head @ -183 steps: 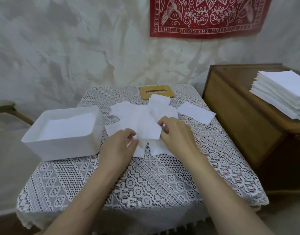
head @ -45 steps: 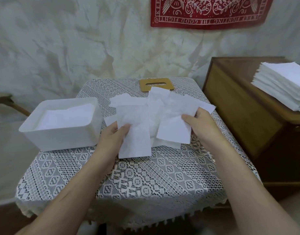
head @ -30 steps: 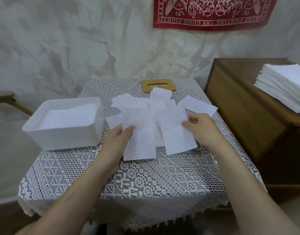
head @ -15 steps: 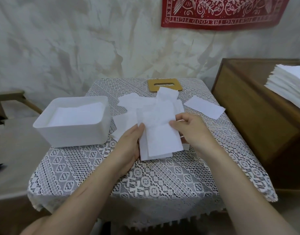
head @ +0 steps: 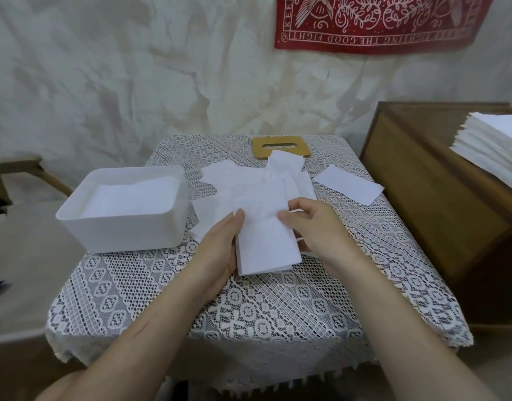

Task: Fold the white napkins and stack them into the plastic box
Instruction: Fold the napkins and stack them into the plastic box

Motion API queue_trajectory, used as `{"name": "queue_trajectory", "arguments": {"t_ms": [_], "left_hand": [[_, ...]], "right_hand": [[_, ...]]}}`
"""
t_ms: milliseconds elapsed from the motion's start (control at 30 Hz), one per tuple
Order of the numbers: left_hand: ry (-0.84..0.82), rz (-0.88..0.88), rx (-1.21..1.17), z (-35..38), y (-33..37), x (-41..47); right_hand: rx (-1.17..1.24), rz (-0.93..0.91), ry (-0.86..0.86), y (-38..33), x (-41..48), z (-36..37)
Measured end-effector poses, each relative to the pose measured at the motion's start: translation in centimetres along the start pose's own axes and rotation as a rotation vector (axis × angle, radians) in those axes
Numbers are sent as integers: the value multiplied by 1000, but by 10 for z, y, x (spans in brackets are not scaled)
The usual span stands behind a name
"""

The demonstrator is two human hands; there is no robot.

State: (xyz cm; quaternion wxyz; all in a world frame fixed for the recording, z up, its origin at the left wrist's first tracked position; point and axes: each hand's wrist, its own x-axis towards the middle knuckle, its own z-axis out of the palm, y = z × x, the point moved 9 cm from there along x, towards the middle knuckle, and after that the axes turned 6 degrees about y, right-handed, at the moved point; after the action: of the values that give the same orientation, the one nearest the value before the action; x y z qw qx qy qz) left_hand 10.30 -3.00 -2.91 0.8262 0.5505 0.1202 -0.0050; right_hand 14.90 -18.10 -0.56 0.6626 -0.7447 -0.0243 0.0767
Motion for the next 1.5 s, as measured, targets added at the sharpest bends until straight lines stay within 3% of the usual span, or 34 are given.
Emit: {"name": "queue_trajectory", "arguments": {"t_ms": [333, 500, 633, 767, 867, 1067, 1167, 1300, 1500], "left_hand": [[-11, 44, 38, 0, 2, -1], [17, 41, 12, -3, 2, 1], [21, 31, 5, -4, 2, 1], [42, 62, 122, -9, 1, 4], [146, 86, 214, -23, 2, 10], [225, 56, 244, -40, 9, 16], [205, 52, 239, -39, 12, 16], [182, 50, 246, -37, 12, 15], [170, 37, 252, -35, 11, 11]], "right_hand": [[1, 12, 3, -1, -2, 2], [-120, -44, 94, -6, 0, -8], [-19, 47, 4, -2, -3, 0], [-42, 37, -40, 2, 0, 7], [-79, 23, -1, 5, 7, 4], [-604, -180, 270, -5, 28, -35], [-841, -212, 210, -4, 35, -32], [-924, -165, 118, 6, 38, -23], [-988, -235, 225, 6, 39, -23]]}}
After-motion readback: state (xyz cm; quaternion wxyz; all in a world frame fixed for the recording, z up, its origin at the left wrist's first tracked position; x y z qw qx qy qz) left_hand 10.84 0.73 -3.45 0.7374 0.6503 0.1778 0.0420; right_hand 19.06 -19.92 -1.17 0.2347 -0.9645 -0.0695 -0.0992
